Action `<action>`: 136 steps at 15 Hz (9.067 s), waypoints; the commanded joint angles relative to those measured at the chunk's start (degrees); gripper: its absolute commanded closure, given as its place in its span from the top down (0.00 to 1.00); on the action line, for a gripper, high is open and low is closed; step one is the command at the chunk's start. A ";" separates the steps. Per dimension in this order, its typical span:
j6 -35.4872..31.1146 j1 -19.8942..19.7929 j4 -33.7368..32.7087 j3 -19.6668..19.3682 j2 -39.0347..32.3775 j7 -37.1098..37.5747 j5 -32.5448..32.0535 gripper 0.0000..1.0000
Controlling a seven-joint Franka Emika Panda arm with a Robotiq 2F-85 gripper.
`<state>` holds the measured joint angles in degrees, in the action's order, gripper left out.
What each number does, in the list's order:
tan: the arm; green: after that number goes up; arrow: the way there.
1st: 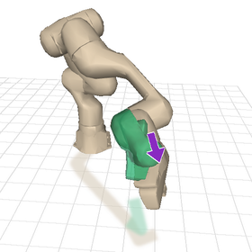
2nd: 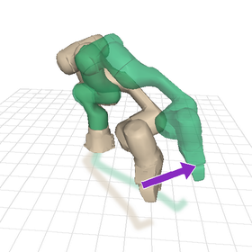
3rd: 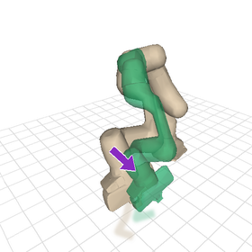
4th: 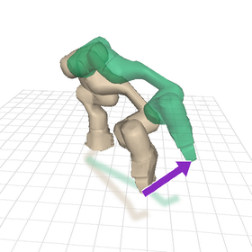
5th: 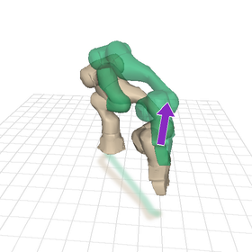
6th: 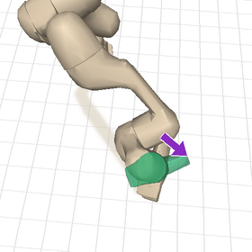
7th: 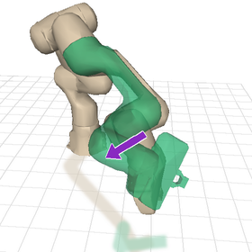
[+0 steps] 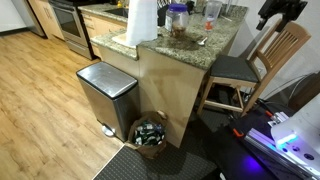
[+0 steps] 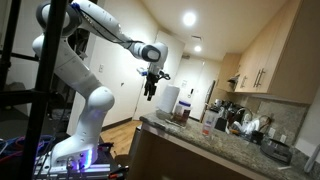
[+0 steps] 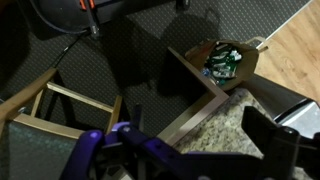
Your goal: Take the white spoon and place it on top of the clear storage jar
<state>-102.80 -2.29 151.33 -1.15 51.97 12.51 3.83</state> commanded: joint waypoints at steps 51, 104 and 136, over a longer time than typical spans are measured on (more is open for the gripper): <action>-42.80 0.46 -23.21 0.37 -57.07 53.32 -4.09 1.00; -20.88 4.21 -43.99 -1.24 -72.35 57.52 -10.69 0.42; -33.32 2.53 -32.93 2.16 -34.60 53.43 7.53 0.01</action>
<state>-136.25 0.95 125.65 -0.30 20.10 64.24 6.70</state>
